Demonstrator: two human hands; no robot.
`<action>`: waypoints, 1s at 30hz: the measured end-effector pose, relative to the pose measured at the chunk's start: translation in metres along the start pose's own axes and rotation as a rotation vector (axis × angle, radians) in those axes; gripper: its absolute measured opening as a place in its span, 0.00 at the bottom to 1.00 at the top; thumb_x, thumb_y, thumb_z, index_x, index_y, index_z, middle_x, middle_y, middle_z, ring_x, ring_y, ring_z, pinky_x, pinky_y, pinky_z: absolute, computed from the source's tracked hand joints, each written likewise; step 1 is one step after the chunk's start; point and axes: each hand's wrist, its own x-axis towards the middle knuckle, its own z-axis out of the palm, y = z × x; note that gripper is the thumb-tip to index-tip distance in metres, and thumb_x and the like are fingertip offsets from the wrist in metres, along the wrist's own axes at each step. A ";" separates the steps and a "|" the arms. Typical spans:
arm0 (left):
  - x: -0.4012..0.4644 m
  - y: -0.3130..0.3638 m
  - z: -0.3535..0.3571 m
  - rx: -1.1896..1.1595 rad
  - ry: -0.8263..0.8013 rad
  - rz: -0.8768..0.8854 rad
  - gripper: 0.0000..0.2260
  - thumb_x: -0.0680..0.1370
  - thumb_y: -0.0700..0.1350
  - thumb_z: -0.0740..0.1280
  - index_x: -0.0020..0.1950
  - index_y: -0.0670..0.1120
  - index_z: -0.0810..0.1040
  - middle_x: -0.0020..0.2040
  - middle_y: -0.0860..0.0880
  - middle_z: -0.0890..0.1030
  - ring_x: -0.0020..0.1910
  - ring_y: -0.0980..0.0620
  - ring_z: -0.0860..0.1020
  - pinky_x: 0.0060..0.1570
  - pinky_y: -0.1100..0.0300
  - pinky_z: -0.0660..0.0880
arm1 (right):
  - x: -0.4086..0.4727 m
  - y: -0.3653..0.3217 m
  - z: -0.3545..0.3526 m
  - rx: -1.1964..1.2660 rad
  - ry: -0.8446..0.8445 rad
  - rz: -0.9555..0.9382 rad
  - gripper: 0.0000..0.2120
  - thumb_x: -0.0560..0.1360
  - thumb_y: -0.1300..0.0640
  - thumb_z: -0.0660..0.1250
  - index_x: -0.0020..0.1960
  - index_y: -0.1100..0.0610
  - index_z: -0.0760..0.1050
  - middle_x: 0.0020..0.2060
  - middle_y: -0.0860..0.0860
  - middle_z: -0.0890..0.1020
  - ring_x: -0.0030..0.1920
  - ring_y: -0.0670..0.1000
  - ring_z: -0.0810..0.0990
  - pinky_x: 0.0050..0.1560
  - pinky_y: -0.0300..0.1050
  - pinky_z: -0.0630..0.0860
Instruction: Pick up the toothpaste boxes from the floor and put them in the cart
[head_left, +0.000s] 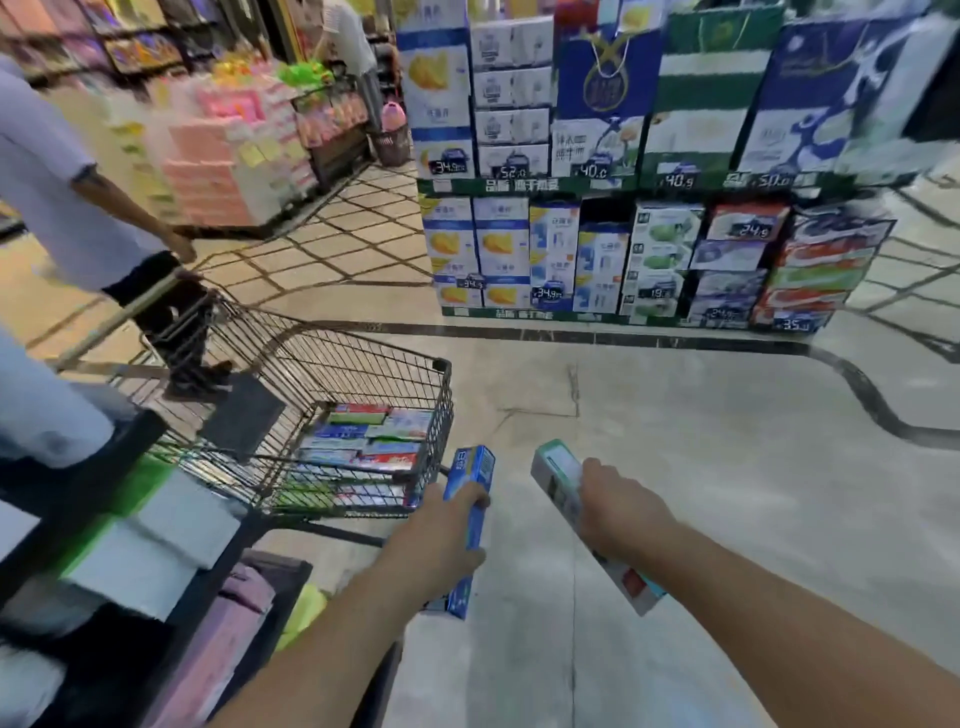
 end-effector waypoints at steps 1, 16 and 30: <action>0.018 0.002 -0.007 -0.002 0.005 -0.023 0.19 0.76 0.53 0.69 0.61 0.60 0.62 0.58 0.47 0.63 0.30 0.49 0.71 0.34 0.57 0.70 | 0.021 -0.001 -0.007 -0.002 -0.007 -0.009 0.16 0.76 0.51 0.64 0.60 0.55 0.63 0.53 0.52 0.74 0.47 0.54 0.78 0.38 0.45 0.69; 0.280 -0.054 -0.078 -0.082 -0.001 -0.107 0.19 0.76 0.54 0.68 0.61 0.59 0.62 0.56 0.46 0.64 0.30 0.48 0.72 0.30 0.57 0.69 | 0.307 -0.064 -0.045 0.005 -0.130 -0.101 0.20 0.75 0.53 0.65 0.63 0.56 0.62 0.56 0.54 0.75 0.52 0.57 0.79 0.42 0.46 0.71; 0.445 -0.195 -0.146 -0.336 0.046 -0.372 0.16 0.79 0.53 0.65 0.63 0.59 0.62 0.57 0.45 0.66 0.29 0.48 0.73 0.31 0.57 0.72 | 0.533 -0.211 -0.058 -0.094 -0.162 -0.392 0.13 0.77 0.58 0.61 0.59 0.59 0.62 0.53 0.56 0.75 0.51 0.61 0.81 0.42 0.49 0.72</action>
